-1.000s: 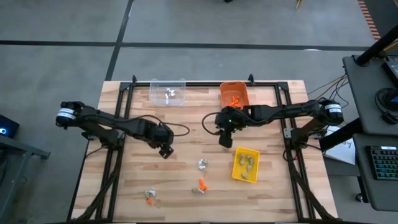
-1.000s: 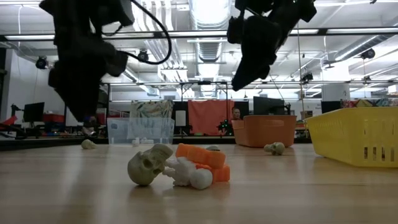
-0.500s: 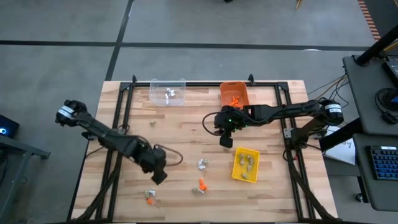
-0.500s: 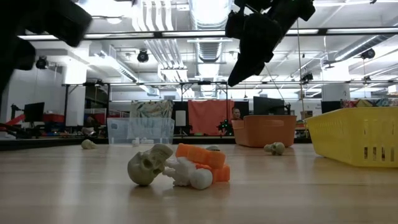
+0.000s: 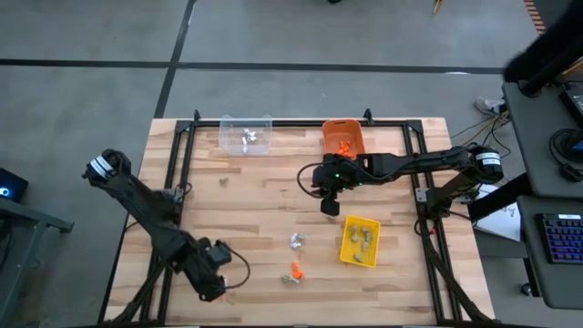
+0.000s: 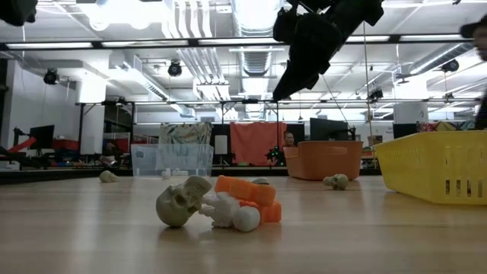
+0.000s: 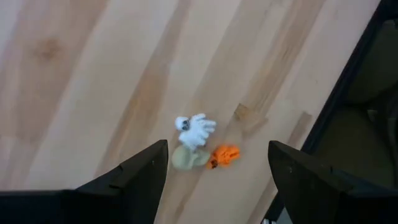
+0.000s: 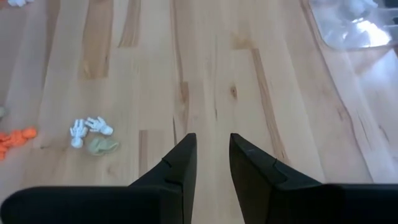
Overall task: Sort Halloween decoration
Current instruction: Put the white skeleton toy into the transparent bin
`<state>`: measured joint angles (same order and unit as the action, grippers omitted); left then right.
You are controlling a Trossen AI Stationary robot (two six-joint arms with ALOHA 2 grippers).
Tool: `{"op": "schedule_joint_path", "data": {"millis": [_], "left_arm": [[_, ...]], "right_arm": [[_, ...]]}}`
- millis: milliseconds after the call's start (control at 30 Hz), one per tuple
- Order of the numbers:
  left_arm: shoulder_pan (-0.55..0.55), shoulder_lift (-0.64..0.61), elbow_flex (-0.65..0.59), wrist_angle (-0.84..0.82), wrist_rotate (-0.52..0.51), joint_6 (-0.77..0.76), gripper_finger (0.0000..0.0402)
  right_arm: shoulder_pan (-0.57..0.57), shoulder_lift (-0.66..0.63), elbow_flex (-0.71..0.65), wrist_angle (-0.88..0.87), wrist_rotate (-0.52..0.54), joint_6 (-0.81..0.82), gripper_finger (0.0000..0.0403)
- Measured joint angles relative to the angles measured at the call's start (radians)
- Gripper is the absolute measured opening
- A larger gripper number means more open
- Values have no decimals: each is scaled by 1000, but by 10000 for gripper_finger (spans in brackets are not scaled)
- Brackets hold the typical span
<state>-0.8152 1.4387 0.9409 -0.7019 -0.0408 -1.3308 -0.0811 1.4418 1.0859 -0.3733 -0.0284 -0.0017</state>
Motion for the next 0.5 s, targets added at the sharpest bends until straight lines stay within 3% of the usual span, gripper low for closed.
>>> {"op": "schedule_joint_path", "data": {"millis": [100, 500], "left_arm": [[-4, 62, 4, 34, 28, 3, 259], [-11, 277, 173, -168, 39, 150, 258]], "right_arm": [[0, 0, 0, 13, 0, -9, 87], [0, 0, 2, 16, 1, -12, 77]]}}
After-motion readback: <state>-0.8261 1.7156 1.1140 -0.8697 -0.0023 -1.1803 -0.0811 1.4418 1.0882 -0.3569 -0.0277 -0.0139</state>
